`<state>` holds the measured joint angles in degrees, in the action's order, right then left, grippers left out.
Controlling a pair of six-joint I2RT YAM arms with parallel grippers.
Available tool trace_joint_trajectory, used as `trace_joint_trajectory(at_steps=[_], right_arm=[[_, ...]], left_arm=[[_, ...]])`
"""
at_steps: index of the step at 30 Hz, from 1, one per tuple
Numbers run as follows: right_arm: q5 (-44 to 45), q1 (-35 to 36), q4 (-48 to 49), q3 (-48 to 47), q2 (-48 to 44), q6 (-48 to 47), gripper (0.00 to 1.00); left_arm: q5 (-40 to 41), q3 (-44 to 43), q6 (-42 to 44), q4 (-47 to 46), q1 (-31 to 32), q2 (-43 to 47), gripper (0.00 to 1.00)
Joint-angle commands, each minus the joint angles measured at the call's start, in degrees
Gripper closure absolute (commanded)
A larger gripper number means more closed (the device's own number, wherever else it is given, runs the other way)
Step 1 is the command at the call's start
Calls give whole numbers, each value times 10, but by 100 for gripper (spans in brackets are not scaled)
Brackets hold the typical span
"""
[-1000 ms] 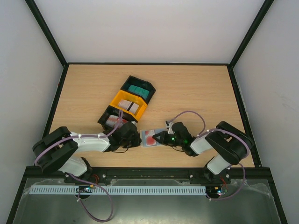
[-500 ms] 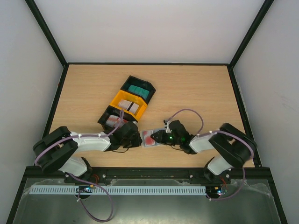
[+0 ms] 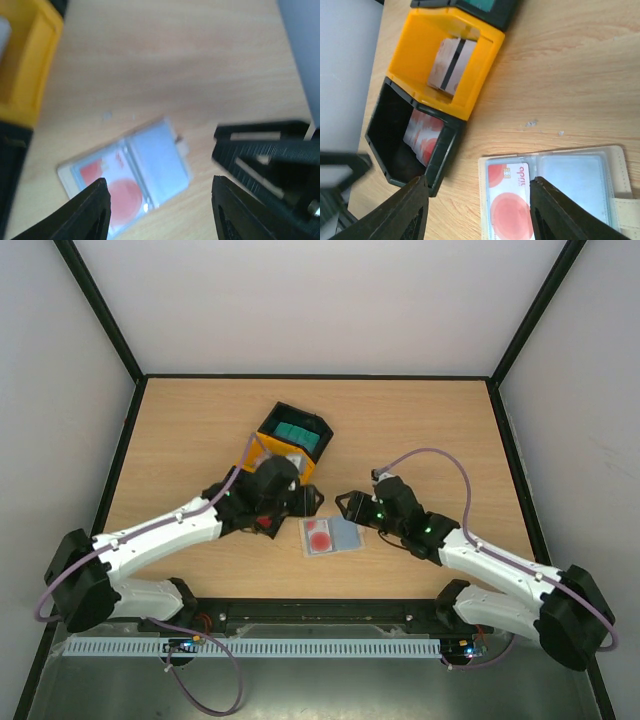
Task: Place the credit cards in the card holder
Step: Insert the credit card into the card holder, then pick up the credit card from the storage box.
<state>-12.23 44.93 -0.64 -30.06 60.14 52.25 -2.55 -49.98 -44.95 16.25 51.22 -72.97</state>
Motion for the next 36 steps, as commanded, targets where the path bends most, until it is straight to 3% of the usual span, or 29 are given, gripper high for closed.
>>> trace_joint_trajectory(at_steps=[1,5,11,19,27,33,36], right_arm=[[52,1,-106,-38,-15,-16,45],[60,1,-125,-65,3,-32,45],[62,1,-128,-104,54,-67,45],[22,1,-66,-86,118,-94,48],[3,0,-25,-53,143,-111,53],[4,0,-23,-55,156,-125,53],[3,0,-22,-54,161,-125,53]], left_arm=[[45,-96,96,116,-38,-35,44],[60,-173,126,168,-82,-118,51],[51,-208,173,161,-157,-211,59],[24,-278,247,152,-220,-336,56],[3,-330,304,154,-247,-415,58],[-17,-347,311,157,-254,-452,51],[-38,-351,316,163,-254,-466,62]])
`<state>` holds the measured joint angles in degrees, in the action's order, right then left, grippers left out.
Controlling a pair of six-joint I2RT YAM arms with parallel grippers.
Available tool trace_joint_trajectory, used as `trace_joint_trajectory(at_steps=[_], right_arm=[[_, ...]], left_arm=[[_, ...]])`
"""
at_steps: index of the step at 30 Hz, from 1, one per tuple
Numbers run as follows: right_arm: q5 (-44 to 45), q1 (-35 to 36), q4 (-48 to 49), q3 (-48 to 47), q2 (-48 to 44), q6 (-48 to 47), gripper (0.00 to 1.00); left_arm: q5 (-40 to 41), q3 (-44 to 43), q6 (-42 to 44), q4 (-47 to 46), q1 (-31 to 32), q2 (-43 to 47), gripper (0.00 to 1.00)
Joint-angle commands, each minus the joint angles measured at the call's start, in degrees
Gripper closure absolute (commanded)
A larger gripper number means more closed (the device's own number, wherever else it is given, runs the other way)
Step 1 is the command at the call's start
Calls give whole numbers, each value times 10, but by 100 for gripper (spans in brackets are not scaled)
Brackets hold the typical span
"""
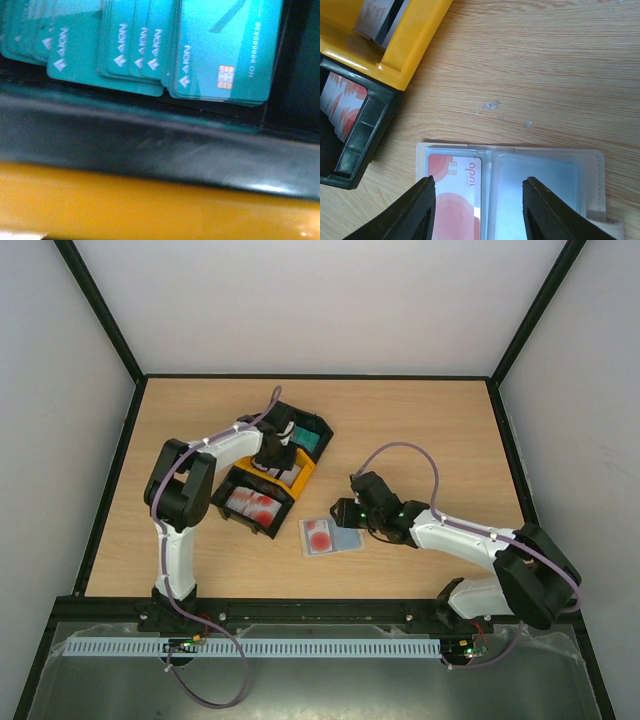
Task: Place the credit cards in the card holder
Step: Pick up the credit card from the storage box.
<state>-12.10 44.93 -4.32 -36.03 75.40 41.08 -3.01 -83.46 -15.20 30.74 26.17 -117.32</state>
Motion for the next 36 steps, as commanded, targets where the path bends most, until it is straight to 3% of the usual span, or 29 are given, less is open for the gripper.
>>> trace_joint_trajectory(at_steps=[1,3,7,36], right_arm=[[2,0,16,7,8,-14,53],[2,1,20,9,9,-13,54],[1,0,23,9,11,-10,54],[8,0,36,13,-5,14,55]], left_arm=[[-41,-17,20,18,-3,-23,67],[-41,-17,17,19,-3,-16,76],[-52,-10,13,17,-3,7,82],[-170,64,20,28,-1,92,83]])
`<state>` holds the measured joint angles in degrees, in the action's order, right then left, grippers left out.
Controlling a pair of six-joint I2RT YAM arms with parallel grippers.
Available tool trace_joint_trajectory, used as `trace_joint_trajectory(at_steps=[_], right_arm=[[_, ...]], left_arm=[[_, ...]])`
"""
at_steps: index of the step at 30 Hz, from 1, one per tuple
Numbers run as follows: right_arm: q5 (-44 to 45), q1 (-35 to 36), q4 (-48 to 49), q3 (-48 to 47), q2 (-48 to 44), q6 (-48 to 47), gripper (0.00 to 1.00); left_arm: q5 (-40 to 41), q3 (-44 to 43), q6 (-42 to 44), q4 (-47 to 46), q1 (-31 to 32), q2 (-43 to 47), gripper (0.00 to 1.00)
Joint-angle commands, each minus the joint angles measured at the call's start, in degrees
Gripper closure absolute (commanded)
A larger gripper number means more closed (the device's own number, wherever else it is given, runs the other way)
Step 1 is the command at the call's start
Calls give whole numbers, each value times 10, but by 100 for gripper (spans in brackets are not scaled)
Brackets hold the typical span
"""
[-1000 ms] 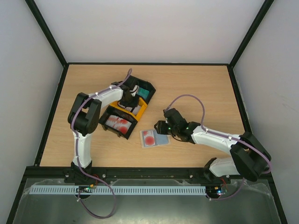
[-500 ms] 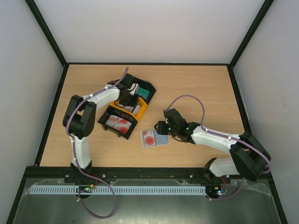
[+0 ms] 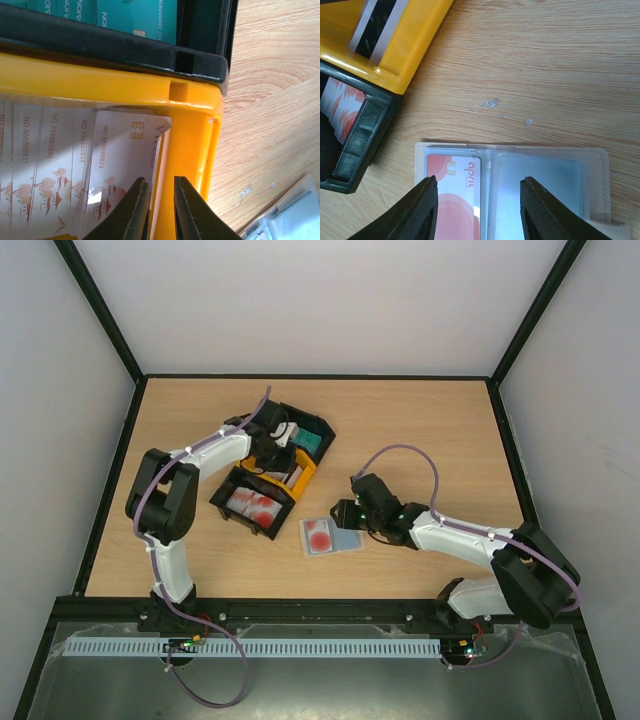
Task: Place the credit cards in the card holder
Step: Pick up the credit card from the storage box.
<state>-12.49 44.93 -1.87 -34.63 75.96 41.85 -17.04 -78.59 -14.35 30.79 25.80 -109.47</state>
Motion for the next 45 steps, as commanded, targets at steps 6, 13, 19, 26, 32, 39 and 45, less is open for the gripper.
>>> trace_joint_trajectory(at_steps=[6,13,19,26,32,39,45], right_arm=[[3,0,27,11,-20,18,57],[8,1,23,10,-22,22,58],[11,0,24,7,-21,24,58],[15,0,21,7,-20,23,58],[19,1,19,5,-23,23,58],[30,0,11,-2,-31,19,58],[22,0,13,-11,-26,18,58]], left_arm=[[-6,18,36,44,18,7,82],[-21,14,50,56,27,2,87],[-19,13,60,64,28,-6,82],[-37,-2,78,87,33,-28,76],[-29,-8,71,88,34,-38,93],[-30,-15,77,86,34,-14,98],[-11,-11,73,85,34,12,98]])
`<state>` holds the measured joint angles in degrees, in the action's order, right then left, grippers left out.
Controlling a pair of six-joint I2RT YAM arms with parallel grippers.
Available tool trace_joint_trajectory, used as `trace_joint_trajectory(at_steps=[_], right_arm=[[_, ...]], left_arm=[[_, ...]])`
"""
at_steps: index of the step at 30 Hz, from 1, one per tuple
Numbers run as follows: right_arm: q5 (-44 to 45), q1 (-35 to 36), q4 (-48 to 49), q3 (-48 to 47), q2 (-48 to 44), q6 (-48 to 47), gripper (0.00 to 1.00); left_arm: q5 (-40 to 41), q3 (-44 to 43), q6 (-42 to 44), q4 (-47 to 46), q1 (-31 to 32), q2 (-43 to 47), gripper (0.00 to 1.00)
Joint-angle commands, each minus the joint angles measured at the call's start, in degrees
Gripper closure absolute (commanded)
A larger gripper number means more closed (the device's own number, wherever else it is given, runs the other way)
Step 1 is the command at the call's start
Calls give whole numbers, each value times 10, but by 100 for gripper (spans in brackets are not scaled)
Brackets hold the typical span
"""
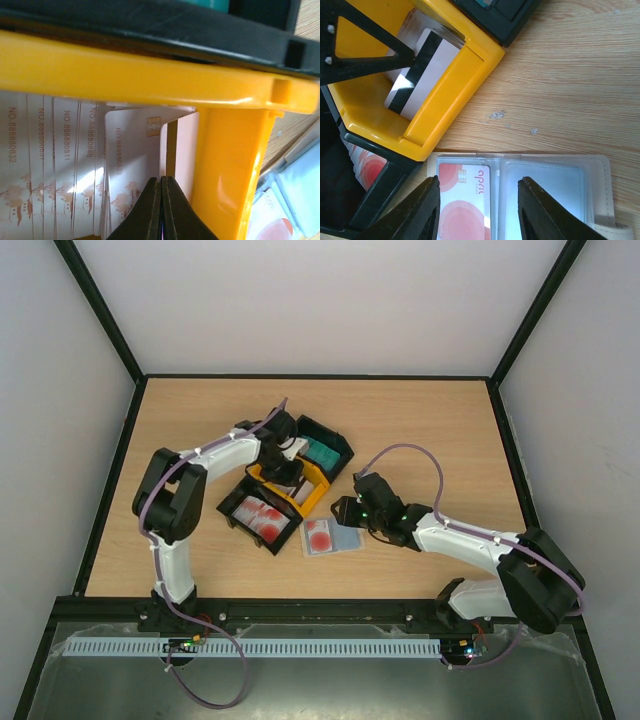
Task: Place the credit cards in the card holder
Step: Pick up the credit card from the storage box.
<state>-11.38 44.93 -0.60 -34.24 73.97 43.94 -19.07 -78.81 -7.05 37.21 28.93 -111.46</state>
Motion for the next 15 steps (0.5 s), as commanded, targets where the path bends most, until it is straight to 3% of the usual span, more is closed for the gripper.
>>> trace_joint_trajectory(at_steps=[1,6,15], right_arm=[[9,0,3,-15,-5,-2,58],[-2,0,15,-19,10,-2,57],[-4,0,28,-26,24,-3,58]], left_arm=[[3,-9,-1,21,2,35,98],[-4,2,-8,16,12,59,98],[73,20,-57,7,23,109,98]])
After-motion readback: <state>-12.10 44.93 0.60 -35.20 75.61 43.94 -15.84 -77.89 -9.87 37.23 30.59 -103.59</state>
